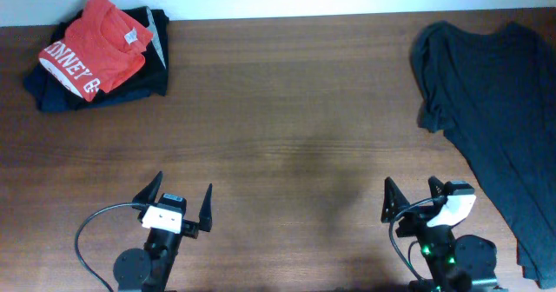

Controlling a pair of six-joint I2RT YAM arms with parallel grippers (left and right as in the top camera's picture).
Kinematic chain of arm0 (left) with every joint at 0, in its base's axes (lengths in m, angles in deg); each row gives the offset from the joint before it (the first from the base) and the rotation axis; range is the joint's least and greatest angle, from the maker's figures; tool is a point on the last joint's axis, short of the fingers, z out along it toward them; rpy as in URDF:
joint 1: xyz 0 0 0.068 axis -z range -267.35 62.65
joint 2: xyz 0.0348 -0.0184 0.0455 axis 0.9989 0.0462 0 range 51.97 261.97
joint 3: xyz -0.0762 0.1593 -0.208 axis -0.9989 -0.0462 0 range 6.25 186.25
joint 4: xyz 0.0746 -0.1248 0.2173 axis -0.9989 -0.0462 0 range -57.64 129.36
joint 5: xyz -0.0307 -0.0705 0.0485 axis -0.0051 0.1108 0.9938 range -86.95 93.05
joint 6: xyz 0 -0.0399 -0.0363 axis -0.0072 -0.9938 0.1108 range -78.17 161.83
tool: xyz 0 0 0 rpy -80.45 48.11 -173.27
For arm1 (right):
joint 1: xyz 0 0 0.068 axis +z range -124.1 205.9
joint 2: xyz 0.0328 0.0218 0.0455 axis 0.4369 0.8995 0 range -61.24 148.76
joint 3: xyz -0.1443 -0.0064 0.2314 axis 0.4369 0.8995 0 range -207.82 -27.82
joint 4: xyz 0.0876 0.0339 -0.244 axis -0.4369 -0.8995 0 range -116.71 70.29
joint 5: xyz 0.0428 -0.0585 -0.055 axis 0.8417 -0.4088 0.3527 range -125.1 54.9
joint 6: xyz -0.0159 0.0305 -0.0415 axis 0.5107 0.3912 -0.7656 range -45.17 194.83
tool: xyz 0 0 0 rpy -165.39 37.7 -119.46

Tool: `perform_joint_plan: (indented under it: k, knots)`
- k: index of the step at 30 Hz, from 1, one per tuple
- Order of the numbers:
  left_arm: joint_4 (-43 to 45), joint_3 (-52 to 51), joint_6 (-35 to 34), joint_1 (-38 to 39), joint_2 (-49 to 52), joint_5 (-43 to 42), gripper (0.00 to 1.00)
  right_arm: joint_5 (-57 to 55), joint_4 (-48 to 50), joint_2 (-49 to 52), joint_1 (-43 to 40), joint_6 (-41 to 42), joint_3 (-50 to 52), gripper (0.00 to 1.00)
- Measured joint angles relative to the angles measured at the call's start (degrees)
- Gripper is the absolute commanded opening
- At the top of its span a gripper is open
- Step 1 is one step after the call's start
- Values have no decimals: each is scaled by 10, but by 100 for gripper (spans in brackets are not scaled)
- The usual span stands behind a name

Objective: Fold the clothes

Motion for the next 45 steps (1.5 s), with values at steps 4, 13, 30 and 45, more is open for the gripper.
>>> perform_joint_plan:
  k: [4,13,30,45]
  knots:
    - [0,0,0,0,0,0,99,12,92,-1,0,-46,47,99]
    - [0,0,0,0,0,0,99,28,233,-2,0,-79,143,99]
    - [0,0,0,0,0,0,99,30,221,-2,0,-149,144,99]
    - [0,0,0,0,0,0,99,30,221,-2,0,-150,144,99]
